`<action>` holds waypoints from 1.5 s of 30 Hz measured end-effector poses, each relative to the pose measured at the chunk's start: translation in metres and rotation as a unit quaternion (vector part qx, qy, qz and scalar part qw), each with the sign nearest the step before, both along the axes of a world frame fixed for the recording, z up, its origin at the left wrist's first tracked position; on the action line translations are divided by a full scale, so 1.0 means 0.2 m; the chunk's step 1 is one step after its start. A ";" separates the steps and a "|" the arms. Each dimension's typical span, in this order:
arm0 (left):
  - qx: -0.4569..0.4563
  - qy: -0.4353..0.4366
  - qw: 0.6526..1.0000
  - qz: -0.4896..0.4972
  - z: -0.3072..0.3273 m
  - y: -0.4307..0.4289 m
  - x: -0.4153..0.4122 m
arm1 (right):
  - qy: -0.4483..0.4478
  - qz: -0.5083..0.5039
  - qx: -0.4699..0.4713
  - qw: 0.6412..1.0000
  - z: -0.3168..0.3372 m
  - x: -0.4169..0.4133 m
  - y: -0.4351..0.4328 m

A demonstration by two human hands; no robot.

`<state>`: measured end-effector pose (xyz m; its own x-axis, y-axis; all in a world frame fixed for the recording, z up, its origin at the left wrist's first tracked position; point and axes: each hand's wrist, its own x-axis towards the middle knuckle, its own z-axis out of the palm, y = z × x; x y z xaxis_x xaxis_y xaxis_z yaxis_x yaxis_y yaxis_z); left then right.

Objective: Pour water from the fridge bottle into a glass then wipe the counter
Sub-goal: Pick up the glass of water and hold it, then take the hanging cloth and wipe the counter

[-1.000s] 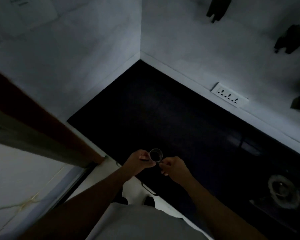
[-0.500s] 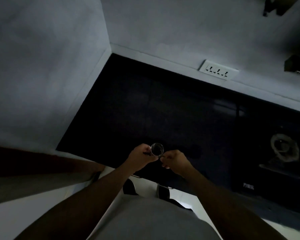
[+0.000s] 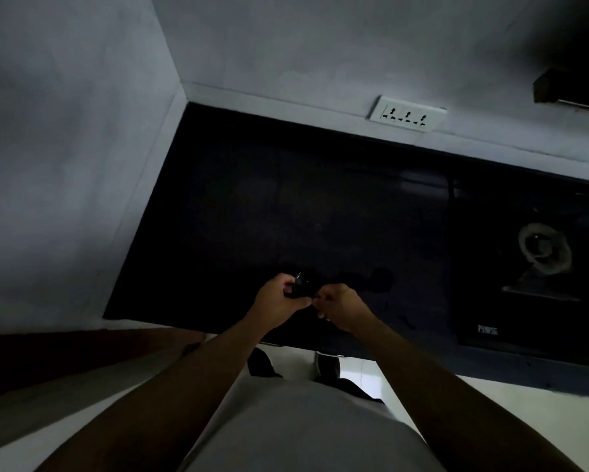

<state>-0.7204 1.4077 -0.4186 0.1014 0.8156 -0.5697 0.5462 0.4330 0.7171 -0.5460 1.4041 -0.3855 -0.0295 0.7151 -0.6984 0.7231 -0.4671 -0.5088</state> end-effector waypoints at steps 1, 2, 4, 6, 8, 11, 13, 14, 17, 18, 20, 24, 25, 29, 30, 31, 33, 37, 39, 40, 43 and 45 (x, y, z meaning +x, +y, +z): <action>0.000 -0.003 1.000 -0.003 0.00 0.00 0.00 | -0.009 0.001 -0.001 1.000 0.01 -0.01 0.00; -0.005 -0.005 1.000 -0.006 0.01 0.00 0.00 | -0.018 0.001 -0.001 1.000 0.02 -0.02 -0.01; -0.013 -0.009 1.000 -0.012 0.02 -0.01 -0.01 | -0.033 -0.001 0.001 0.999 0.05 -0.04 -0.02; -0.024 -0.012 0.999 -0.021 0.05 -0.01 -0.02 | -0.047 -0.004 0.000 0.999 0.08 -0.04 -0.03; -0.031 -0.017 0.999 -0.035 0.09 0.00 -0.06 | -0.063 -0.009 0.005 0.998 0.11 -0.03 -0.05; -0.008 -0.020 0.999 -0.036 0.20 0.04 -0.13 | -0.077 -0.006 0.026 0.997 0.16 -0.01 -0.07; 0.028 -0.012 0.999 -0.024 0.29 0.06 -0.16 | -0.083 -0.005 0.053 0.995 0.20 0.01 -0.09; 0.049 -0.003 0.998 -0.026 0.33 0.07 -0.16 | -0.084 -0.004 0.067 0.994 0.22 0.02 -0.11; 0.096 0.006 0.994 -0.048 0.45 0.07 -0.14 | -0.090 0.011 0.120 0.989 0.29 0.04 -0.14; 0.116 0.002 0.991 -0.061 0.49 0.06 -0.13 | -0.087 0.012 0.137 0.987 0.32 0.05 -0.16; 0.150 0.002 0.984 -0.098 0.56 0.05 -0.07 | -0.086 0.028 0.169 0.981 0.38 0.08 -0.18; 0.201 0.020 0.966 -0.160 0.71 0.01 0.09 | -0.131 0.067 0.188 0.971 0.52 0.21 -0.25; 0.212 0.028 0.961 -0.174 0.74 0.00 0.13 | -0.143 0.068 0.192 0.969 0.55 0.24 -0.27; 0.239 0.075 0.935 -0.251 0.85 -0.08 0.38 | -0.191 0.052 0.205 0.958 0.64 0.46 -0.41; 0.241 0.091 0.928 -0.267 0.86 -0.10 0.44 | -0.201 0.048 0.204 0.957 0.65 0.52 -0.45; 0.245 0.108 0.921 -0.284 0.87 -0.13 0.53 | -0.212 0.041 0.202 0.955 0.66 0.60 -0.50; 0.252 0.151 0.902 -0.315 0.88 -0.20 0.71 | -0.232 0.028 0.192 0.953 0.68 0.77 -0.63; 0.253 0.223 0.866 -0.370 0.90 -0.41 1.14 | -0.256 0.004 0.163 0.953 0.69 1.13 -0.92; 0.248 0.252 0.846 -0.399 0.89 -0.54 1.37 | -0.267 -0.013 0.156 0.951 0.69 1.34 -1.08; 0.243 0.264 0.838 -0.411 0.89 -0.60 1.47 | -0.275 -0.018 0.153 0.949 0.70 1.42 -1.15; 0.235 0.295 0.807 -0.455 0.88 -0.77 1.80 | -0.297 -0.048 0.133 0.945 0.71 1.71 -1.36; 0.237 0.312 0.788 -0.475 0.89 -0.87 1.99 | -0.303 -0.072 0.120 0.943 0.71 1.86 -1.48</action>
